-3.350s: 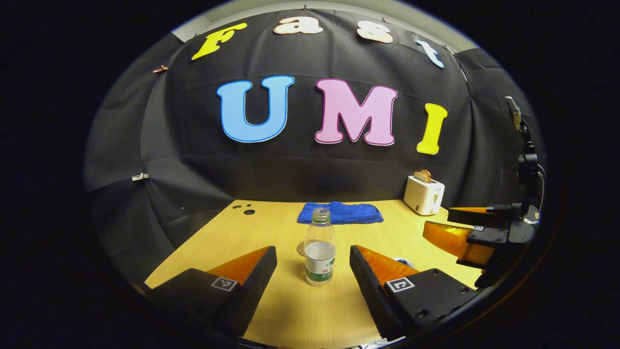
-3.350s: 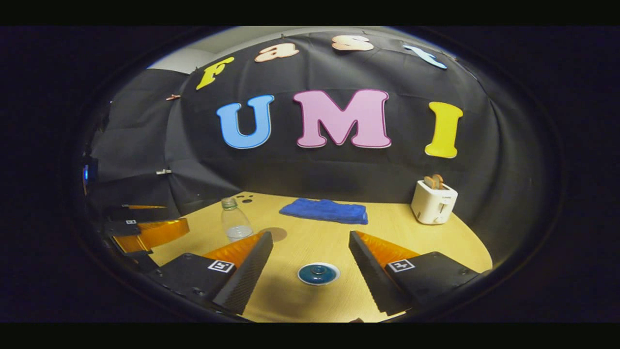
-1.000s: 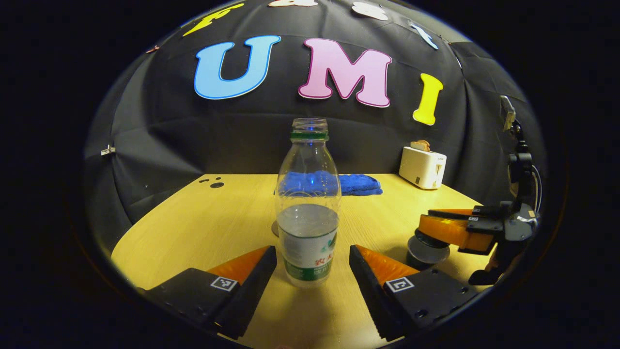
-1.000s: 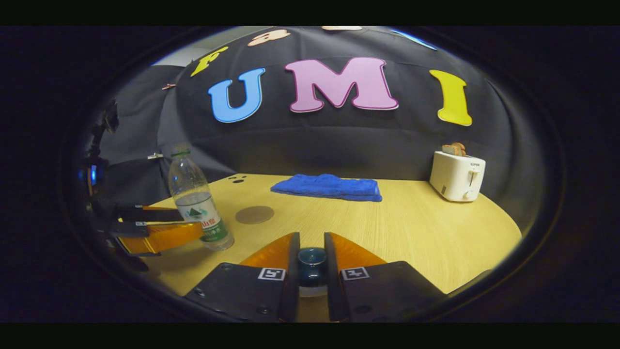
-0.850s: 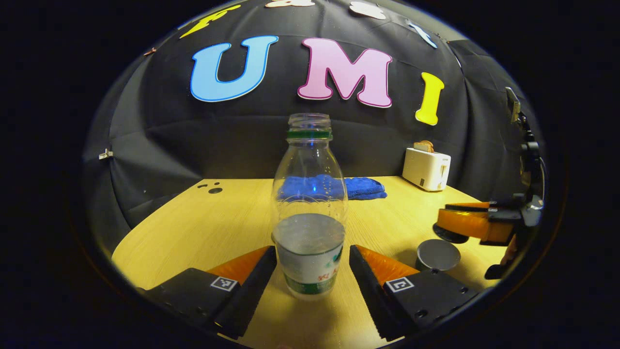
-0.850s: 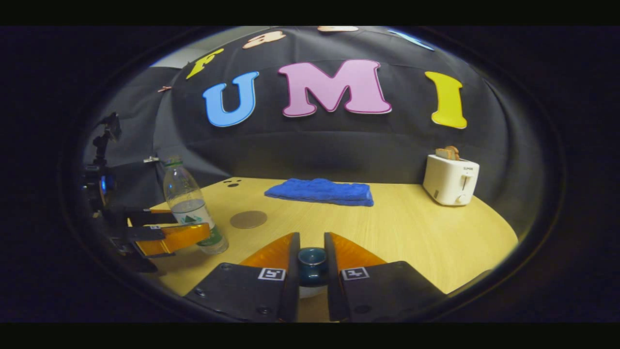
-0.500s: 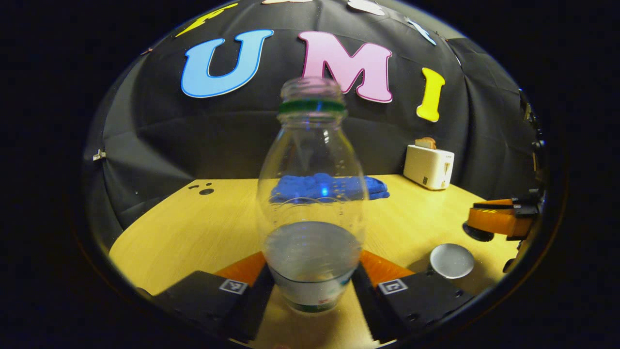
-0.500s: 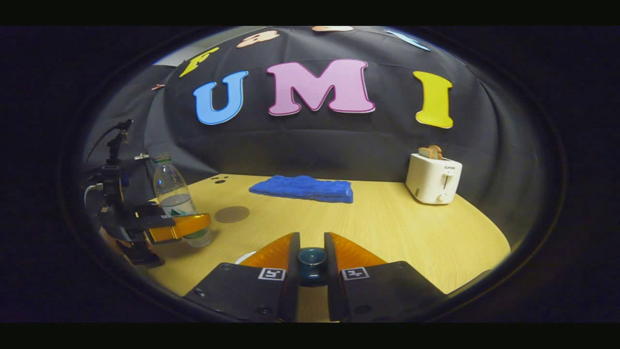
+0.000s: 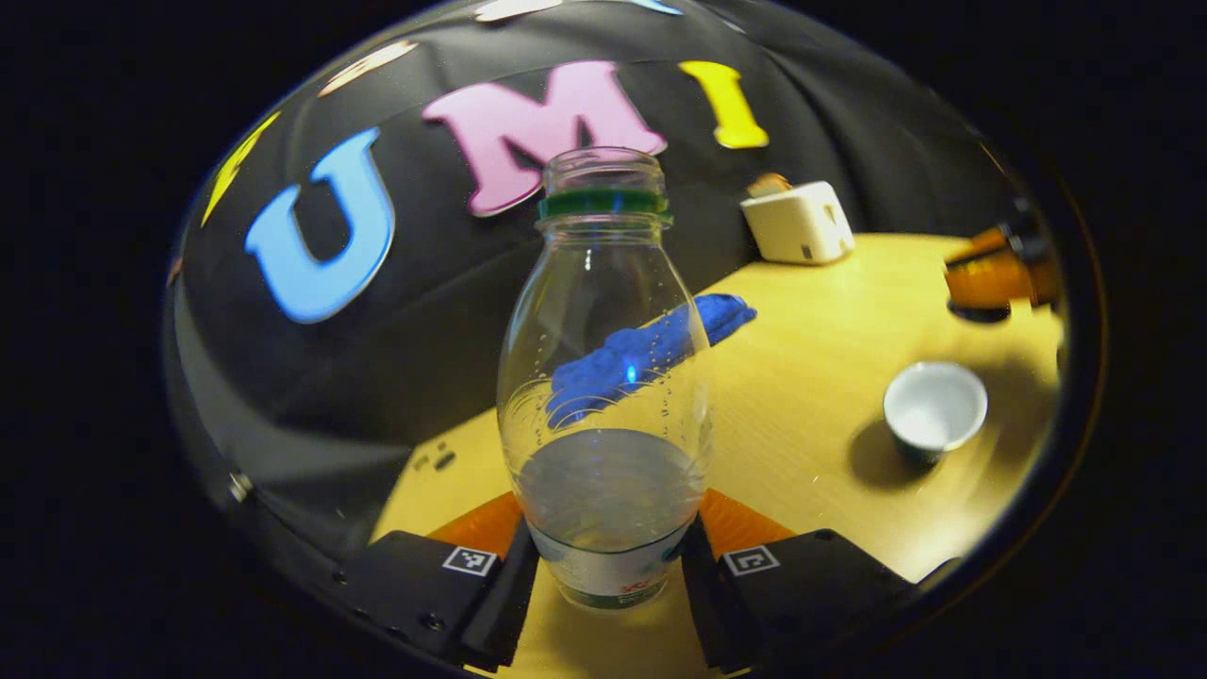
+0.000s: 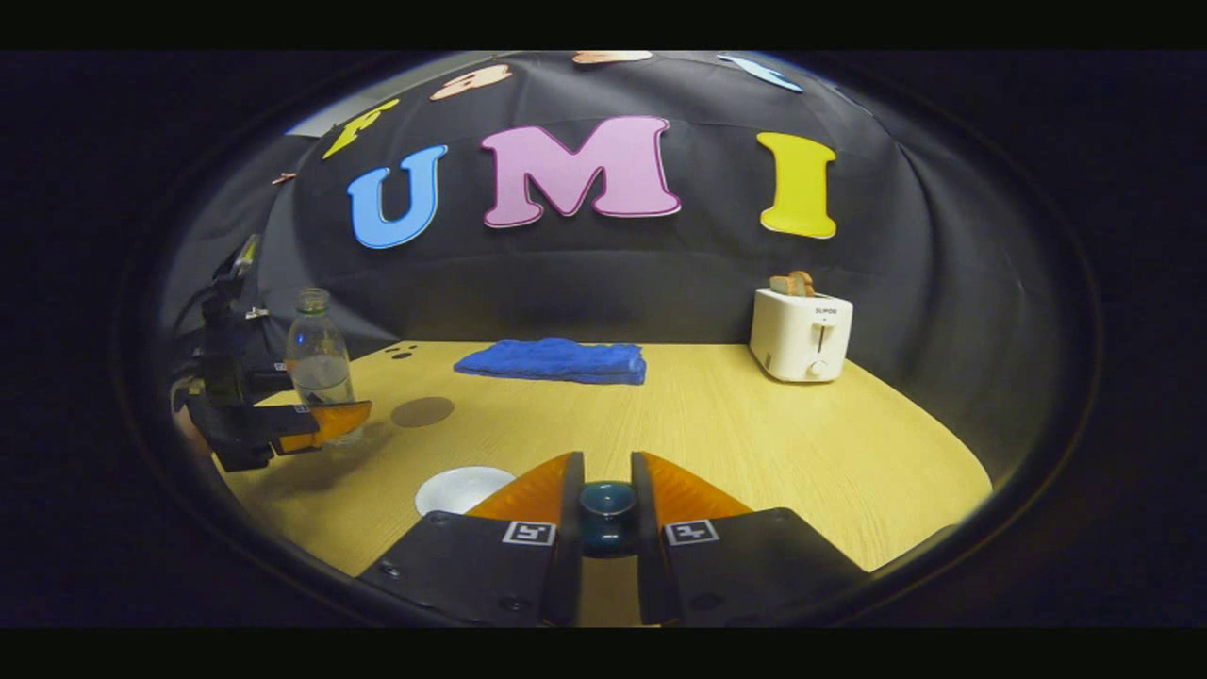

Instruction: Open the teacup lid with one hand, grasp the water bottle and pour water into the teacup with the other hand; after pouring, place the water bottle on the coaster and then close the teacup lid.

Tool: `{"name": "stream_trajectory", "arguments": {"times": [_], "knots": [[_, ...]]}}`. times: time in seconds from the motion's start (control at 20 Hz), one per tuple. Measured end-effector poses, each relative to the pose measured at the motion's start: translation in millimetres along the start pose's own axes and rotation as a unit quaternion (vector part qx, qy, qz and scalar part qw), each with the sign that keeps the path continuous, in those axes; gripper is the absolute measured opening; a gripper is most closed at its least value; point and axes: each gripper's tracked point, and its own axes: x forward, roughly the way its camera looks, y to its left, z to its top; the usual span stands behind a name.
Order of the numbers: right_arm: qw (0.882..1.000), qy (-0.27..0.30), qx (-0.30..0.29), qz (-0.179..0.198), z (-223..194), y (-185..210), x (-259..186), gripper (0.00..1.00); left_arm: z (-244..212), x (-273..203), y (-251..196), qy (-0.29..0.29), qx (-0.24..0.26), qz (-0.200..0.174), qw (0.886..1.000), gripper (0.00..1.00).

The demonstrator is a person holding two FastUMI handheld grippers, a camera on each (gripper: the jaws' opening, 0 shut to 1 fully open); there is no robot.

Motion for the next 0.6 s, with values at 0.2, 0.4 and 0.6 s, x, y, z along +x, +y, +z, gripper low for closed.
{"name": "stream_trajectory", "arguments": {"times": [0.2, 0.4, 0.6], "knots": [[1.0, -0.015, 0.005, -0.015, 3.7, -14.3, -10.9, 0.27, 9.5, -1.4, -15.2, -0.005, 0.124, -0.027, 0.992, 0.72], [0.999, -0.006, 0.02, -0.024, -6.6, -24.3, -16.8, 0.27, 12.9, 8.0, -27.4, -0.005, 0.248, -0.037, 0.968, 0.72], [0.999, 0.006, 0.025, -0.038, -19.4, -36.5, -21.0, 0.22, -0.4, 11.3, -35.4, 0.007, 0.31, -0.054, 0.949, 0.72]]}}
